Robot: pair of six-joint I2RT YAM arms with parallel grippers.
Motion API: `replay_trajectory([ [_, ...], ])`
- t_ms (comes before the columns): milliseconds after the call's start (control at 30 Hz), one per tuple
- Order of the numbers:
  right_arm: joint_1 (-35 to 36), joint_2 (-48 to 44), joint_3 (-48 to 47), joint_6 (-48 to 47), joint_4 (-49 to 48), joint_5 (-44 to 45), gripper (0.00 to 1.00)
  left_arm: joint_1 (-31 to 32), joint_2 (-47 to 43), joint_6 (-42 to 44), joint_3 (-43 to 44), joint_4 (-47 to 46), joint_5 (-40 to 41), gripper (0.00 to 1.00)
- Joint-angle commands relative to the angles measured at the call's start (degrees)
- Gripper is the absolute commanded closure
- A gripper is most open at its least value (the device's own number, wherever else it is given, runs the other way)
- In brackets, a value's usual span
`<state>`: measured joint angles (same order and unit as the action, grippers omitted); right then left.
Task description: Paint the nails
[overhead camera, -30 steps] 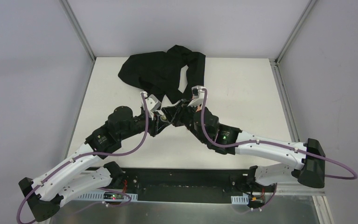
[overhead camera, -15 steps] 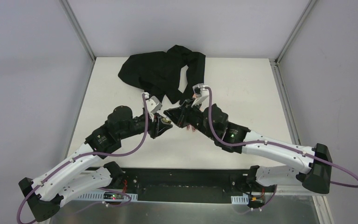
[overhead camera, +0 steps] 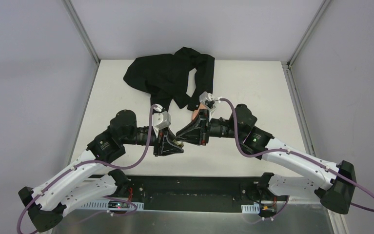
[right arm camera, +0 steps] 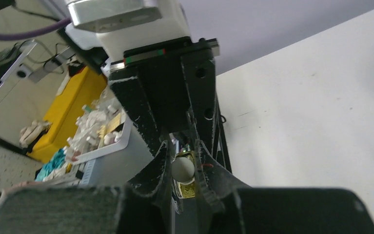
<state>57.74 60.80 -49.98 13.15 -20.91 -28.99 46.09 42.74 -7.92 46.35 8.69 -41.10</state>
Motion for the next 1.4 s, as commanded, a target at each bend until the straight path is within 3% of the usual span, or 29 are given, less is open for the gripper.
replay_trajectory([
  [0,0.8,-0.68,-0.03,0.67,-7.66,-13.26,1.0,0.77,0.32,1.56,1.74,-4.02,-6.13,1.0],
  [33,0.72,-0.75,-0.03,0.82,-7.66,-12.25,0.95,0.79,0.4,1.44,1.73,-4.11,-5.76,1.0],
  [100,0.75,-0.96,0.28,1.15,-7.66,-9.24,0.63,0.78,0.45,1.39,1.65,-4.12,-4.8,1.0],
  [167,0.8,-1.88,1.2,1.66,-8.03,-4.42,0.38,0.77,0.07,1.72,1.36,-4.13,-2.98,1.0],
  [233,0.79,-3.63,3.04,1.95,-8.94,1.85,0.27,0.78,-0.59,2.21,0.93,-4.05,-0.15,1.0],
  [333,0.75,-6.45,5.42,3.12,-9.34,11.8,0.2,0.82,-2.0,3.41,-0.02,-4.03,4.81,1.0],
  [500,0.78,-11.03,9.32,5.76,-10.26,25.92,0.19,0.79,-3.74,3.57,-0.87,-4.04,12.91,1.0],
  [633,0.74,-13.13,12.82,10.24,-15.07,32.46,0.2,0.84,-3.99,2.42,-1.34,-3.48,24.17,1.0],
  [767,1.37,-11.34,11.95,14.46,-14.8,35.27,0.27,0.83,-3.78,1.64,-1.25,-2.23,30.88,1.0],
  [1133,8.53,0.77,3.34,12.96,-13.34,39.67,0.49,0.85,-3.36,1.29,-1.09,-1.93,31.44,1.0],
  [1367,10.09,3.32,1.19,11.95,-13.06,40.48,0.55,0.76,-3.17,1.15,-1.0,-1.82,31.28,1.0],
])
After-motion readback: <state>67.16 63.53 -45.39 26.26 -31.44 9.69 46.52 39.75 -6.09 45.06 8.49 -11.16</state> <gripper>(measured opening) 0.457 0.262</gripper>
